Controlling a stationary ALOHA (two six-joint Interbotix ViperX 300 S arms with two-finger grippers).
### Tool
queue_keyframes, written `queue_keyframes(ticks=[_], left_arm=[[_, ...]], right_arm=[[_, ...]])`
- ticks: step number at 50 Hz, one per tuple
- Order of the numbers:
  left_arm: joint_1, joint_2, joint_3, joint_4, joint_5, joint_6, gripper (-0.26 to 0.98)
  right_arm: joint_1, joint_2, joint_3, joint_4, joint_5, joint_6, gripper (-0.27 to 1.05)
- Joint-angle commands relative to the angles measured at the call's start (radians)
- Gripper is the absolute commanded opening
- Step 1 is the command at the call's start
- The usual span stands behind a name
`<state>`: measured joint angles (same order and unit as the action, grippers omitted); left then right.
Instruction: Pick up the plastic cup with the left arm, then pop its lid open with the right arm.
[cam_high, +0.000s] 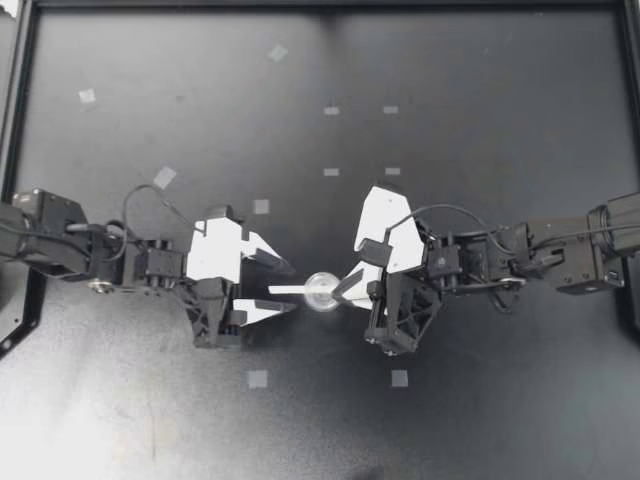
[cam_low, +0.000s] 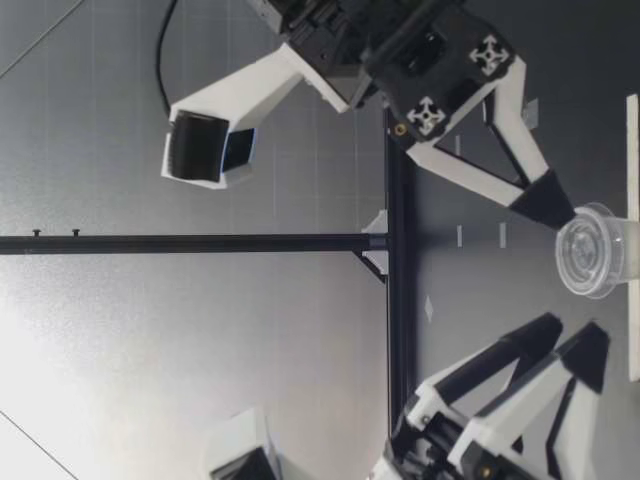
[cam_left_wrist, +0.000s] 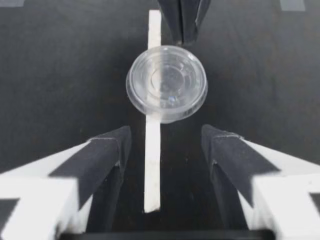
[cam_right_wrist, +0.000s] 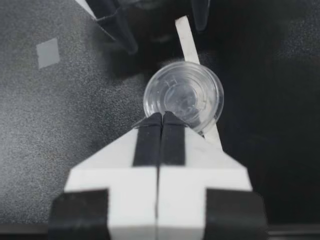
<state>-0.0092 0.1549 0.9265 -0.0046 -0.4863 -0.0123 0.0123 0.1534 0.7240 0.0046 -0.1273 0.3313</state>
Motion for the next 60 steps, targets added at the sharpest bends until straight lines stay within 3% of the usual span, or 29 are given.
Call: queue_keyframes(ticks=[1, 22, 60], left_arm=[[-0.002, 0.000, -0.023, 0.003, -0.005, 0.002, 0.60], [-0.012, 0.075, -0.074, 0.003, -0.005, 0.000, 0.60], [-0.012, 0.086, -0.109, 0.002, 0.009, -0.018, 0.60]], right_arm=[[-0.015, -0.009, -0.023, 0.000, -0.011, 0.000, -0.11], [-0.020, 0.008, -0.021, -0.002, -0.029, 0.000, -0.11], [-0.020, 0.026, 0.009, 0.000, -0.029, 0.026, -0.11]])
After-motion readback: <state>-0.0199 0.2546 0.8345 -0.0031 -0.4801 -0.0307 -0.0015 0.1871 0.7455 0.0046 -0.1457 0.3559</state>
